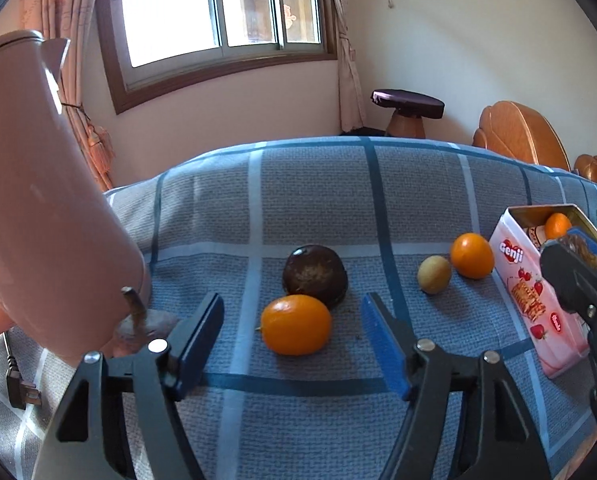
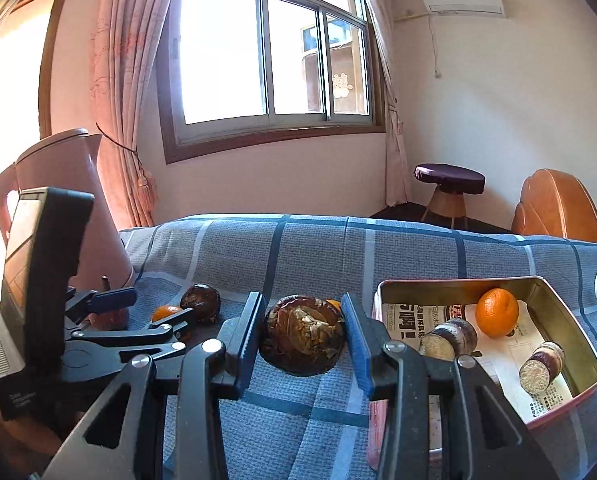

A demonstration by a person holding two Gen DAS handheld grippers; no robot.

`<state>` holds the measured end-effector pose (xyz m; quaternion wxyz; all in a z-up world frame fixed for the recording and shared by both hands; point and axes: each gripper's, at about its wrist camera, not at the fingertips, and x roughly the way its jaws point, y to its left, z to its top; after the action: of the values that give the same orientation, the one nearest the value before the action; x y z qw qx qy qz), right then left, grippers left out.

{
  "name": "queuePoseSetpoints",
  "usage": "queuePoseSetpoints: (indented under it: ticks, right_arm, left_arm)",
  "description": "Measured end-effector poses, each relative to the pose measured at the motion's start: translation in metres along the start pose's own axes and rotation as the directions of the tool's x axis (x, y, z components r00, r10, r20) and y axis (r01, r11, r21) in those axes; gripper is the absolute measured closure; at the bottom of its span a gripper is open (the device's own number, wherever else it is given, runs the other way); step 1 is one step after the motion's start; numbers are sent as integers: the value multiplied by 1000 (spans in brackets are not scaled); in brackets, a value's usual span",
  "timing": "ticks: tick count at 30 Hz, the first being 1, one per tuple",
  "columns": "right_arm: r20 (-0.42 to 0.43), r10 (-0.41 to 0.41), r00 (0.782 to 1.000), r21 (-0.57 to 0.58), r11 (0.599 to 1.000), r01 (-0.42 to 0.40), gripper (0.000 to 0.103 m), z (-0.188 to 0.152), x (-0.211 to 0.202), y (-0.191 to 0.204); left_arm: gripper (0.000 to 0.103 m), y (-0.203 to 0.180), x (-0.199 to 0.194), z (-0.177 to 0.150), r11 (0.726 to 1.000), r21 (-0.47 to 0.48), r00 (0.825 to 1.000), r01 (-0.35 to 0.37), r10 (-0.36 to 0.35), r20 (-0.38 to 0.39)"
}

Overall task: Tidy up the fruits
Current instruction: 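Grasp the glossy brown fruit with the right tool while the left tool grasps a small orange, then carry the brown fruit over the tin with the right tool while the left tool lifts the orange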

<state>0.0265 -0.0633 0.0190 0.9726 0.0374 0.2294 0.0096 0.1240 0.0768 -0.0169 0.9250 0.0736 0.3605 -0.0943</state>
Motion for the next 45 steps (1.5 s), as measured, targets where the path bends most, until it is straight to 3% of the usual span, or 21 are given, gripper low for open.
queuePoseSetpoints:
  ticks: [5,7,10,13,17,23,28,37,45]
  right_arm:
    - [-13,6,1000,28,1000,-5,61,1,4,-7]
    - [-24,8,1000,35,999,-7,61,1,7,-8]
    - [-33,16,999,51,999,-14,61,0,8,-9]
    - [-23,14,1000,55,998,-13,61,0,7,-9]
    - [5,7,1000,67,998,-8,61,-1,3,-12]
    - [70,-87,994,136,988,77,61,2,-14,-33]
    - [51,-85,995,147,986,76,61,-1,-15,-40]
    - [81,-44,996,11,999,43,61,-7,-30,-12]
    - [77,-33,996,-19,999,34,61,-12,-40,-14]
  left_arm:
    - [38,4,36,5,999,-40,990,-9,3,-142]
    - [40,7,39,6,997,-72,990,11,-20,-136]
    - [58,1,43,4,999,-47,990,18,-24,-135]
    - [58,2,43,1,998,-60,991,6,-14,-130]
    - [58,17,21,-9,991,-135,999,8,-15,-52]
    - [58,20,-11,-15,984,-165,993,-62,78,93]
    - [58,10,-21,-21,985,-162,990,-64,83,117]
    - [58,-10,-39,-25,984,-130,979,-119,138,152]
    - [58,-27,-54,-31,983,-124,973,-137,158,171]
